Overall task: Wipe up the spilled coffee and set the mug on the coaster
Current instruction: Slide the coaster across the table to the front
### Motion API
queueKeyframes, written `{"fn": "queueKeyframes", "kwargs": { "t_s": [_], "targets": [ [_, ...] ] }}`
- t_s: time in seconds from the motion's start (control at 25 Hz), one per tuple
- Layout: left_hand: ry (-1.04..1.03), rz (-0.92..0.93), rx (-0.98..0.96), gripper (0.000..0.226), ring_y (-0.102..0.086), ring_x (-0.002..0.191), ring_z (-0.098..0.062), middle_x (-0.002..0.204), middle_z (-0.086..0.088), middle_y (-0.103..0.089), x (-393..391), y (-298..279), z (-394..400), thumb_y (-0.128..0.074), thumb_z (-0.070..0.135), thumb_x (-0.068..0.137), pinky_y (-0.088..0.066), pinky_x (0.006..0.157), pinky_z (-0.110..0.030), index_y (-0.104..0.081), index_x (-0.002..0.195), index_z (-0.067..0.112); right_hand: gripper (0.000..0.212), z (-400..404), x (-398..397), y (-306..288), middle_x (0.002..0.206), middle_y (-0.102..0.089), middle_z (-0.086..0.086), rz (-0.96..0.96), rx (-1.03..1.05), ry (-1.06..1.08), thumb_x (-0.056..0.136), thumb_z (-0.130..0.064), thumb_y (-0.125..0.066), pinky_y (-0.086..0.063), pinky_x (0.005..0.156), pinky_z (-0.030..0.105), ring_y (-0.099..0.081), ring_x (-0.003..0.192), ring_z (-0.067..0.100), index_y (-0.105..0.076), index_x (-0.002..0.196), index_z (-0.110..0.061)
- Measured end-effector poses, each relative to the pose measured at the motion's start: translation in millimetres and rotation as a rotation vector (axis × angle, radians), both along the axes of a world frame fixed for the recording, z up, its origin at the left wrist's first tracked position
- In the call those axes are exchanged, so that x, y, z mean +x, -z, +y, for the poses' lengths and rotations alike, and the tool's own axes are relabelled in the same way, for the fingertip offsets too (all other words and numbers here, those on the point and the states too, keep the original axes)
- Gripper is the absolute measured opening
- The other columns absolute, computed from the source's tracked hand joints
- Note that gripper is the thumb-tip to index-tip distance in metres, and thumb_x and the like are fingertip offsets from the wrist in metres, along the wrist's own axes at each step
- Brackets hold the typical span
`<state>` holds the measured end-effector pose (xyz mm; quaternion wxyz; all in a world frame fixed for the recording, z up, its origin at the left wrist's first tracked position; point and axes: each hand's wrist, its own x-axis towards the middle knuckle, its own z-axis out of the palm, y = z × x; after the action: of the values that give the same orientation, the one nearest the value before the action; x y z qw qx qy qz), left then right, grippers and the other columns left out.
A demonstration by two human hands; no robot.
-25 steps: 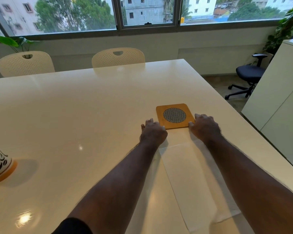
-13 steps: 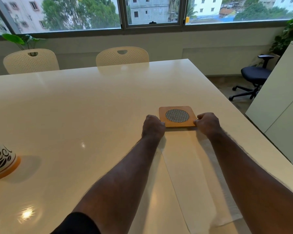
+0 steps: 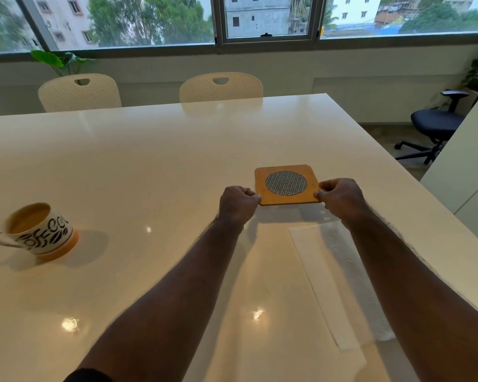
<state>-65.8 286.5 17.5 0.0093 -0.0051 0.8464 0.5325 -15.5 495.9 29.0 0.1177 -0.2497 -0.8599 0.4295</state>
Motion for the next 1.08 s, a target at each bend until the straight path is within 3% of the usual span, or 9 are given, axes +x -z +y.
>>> {"fn": "queueKeyframes", "kwargs": {
  "t_s": [0.2,0.36,0.48,0.68,0.92,1.08],
  "targets": [
    [-0.027,-0.065,0.070,0.013,-0.064,0.068,-0.013,0.074,0.008,-0.063,34.7,-1.9,-74.0,-0.077,0.016,0.080,-0.058,0.065,-0.033,-0.066,0.072,0.017,0.039,-64.2,21.7,-2.5,0.107,-0.072,0.011,0.033,0.000,-0.077,0.085,-0.016,-0.072,-0.058,0.086,0.042,-0.068,0.086,0.021,-0.064,0.120,-0.002],
    [-0.074,-0.058,0.046,0.017,-0.061,0.065,-0.006,0.073,0.009,-0.064,59.3,-0.7,-134.4,-0.077,0.017,0.080,-0.048,0.054,-0.020,-0.065,0.070,0.022,0.043,-120.6,40.3,6.2,0.111,-0.071,0.011,0.033,-0.002,-0.136,0.085,-0.018,-0.072,-0.057,0.086,0.035,-0.065,0.088,0.017,-0.062,0.125,-0.003],
    [-0.108,-0.046,0.007,0.009,-0.059,0.069,-0.002,0.074,0.012,-0.062,73.4,1.8,-176.5,-0.077,0.018,0.080,-0.044,0.055,-0.019,-0.068,0.078,0.018,0.045,-161.7,52.0,16.1,0.115,-0.069,0.009,0.023,-0.004,-0.162,0.087,-0.020,-0.071,-0.051,0.075,0.023,-0.061,0.086,0.012,-0.060,0.128,-0.006],
    [-0.144,-0.036,-0.040,0.017,-0.058,0.076,0.000,0.086,0.006,-0.064,98.1,12.1,-228.0,-0.078,0.020,0.079,-0.044,0.060,-0.017,-0.071,0.093,0.012,0.047,-208.7,70.2,28.3,0.118,-0.068,0.006,-0.004,0.015,-0.212,0.088,-0.023,-0.069,-0.038,0.056,0.008,-0.058,0.083,0.006,-0.057,0.132,-0.010],
    [-0.127,-0.063,-0.038,0.012,-0.060,0.085,-0.003,0.091,0.008,-0.066,124.1,27.3,-269.5,-0.080,0.019,0.077,-0.043,0.063,-0.014,-0.069,0.084,0.018,0.048,-244.2,98.4,38.7,0.123,-0.065,0.005,-0.029,0.045,-0.256,0.090,-0.026,-0.068,-0.042,0.064,0.008,-0.061,0.094,0.009,-0.056,0.134,-0.012],
    [-0.118,-0.055,-0.085,0.013,-0.059,0.084,-0.001,0.093,0.009,-0.065,133.8,35.4,-284.9,-0.080,0.017,0.077,-0.041,0.059,-0.006,-0.072,0.087,0.013,0.049,-259.9,115.5,43.3,0.124,-0.062,0.002,-0.052,0.064,-0.270,0.091,-0.033,-0.065,-0.055,0.079,0.024,-0.062,0.099,0.013,-0.055,0.135,-0.016]
  ]
}}
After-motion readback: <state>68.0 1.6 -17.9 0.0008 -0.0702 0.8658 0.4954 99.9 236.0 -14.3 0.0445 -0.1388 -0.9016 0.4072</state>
